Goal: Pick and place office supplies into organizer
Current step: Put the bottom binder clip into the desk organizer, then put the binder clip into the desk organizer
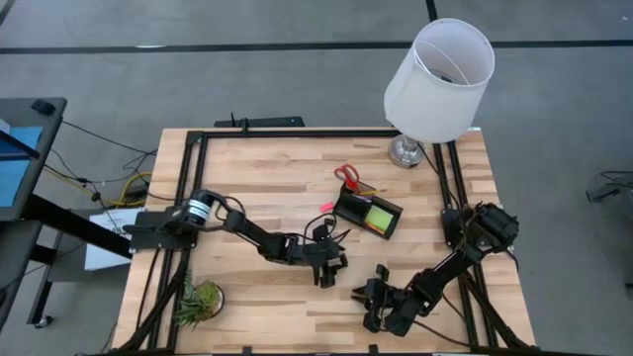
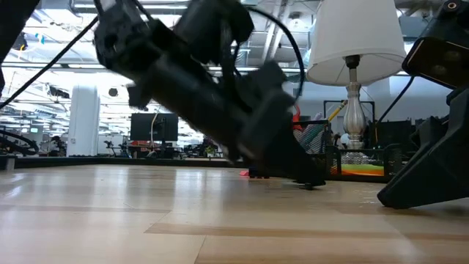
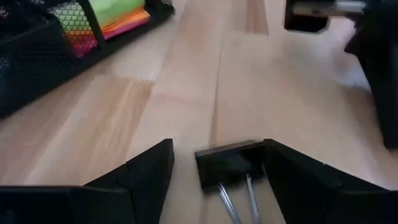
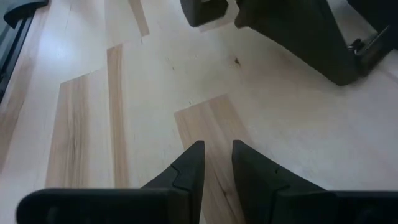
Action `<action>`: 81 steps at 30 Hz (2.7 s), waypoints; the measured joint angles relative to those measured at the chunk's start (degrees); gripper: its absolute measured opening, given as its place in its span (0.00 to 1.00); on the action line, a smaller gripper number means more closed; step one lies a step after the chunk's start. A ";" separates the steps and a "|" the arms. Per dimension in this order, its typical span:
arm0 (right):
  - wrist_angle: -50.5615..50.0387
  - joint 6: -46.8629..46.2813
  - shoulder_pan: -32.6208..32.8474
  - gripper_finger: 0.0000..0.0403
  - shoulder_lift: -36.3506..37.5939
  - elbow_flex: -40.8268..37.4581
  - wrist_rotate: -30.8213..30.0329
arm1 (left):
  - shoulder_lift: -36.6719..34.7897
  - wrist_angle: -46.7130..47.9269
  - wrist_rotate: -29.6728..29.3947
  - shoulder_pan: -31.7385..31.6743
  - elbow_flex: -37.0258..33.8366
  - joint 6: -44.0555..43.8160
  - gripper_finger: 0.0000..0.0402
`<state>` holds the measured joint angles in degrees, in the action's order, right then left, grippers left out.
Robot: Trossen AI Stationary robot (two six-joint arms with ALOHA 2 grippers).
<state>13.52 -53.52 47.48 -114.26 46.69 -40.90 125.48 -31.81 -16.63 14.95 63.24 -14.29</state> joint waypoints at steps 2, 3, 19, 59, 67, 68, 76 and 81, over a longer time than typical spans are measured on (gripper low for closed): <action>0.07 0.04 0.00 0.19 -0.02 0.01 0.06 | 1.62 -0.36 -0.27 -0.01 1.24 -0.96 0.60; 0.07 0.04 0.00 0.19 -0.02 0.03 0.00 | 2.44 -1.00 -0.44 0.01 1.58 -0.98 0.60; 0.24 1.01 0.07 0.19 -0.02 0.03 0.06 | 3.64 0.54 -2.69 1.13 2.45 -5.03 0.55; 0.68 0.96 0.87 0.19 -0.04 0.03 -0.36 | 0.38 20.99 -24.64 -10.87 19.74 14.06 0.48; 0.70 0.96 0.87 0.19 -0.07 0.03 -0.69 | 0.38 20.83 -23.49 -10.27 19.74 13.92 0.50; 0.70 0.96 0.87 0.19 -0.07 0.03 -0.69 | 0.38 20.92 -23.36 -9.87 19.76 14.38 0.50; 0.70 0.92 0.92 0.19 -0.07 0.03 -0.82 | 0.29 43.37 -22.35 -5.29 27.86 15.62 0.47; 0.70 -0.14 0.96 0.19 -0.07 0.03 -0.91 | 0.29 75.20 -19.67 -2.75 37.16 10.91 0.44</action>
<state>14.22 -53.66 48.45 -114.32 46.72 -41.81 125.78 43.39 -36.30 12.20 100.40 -3.38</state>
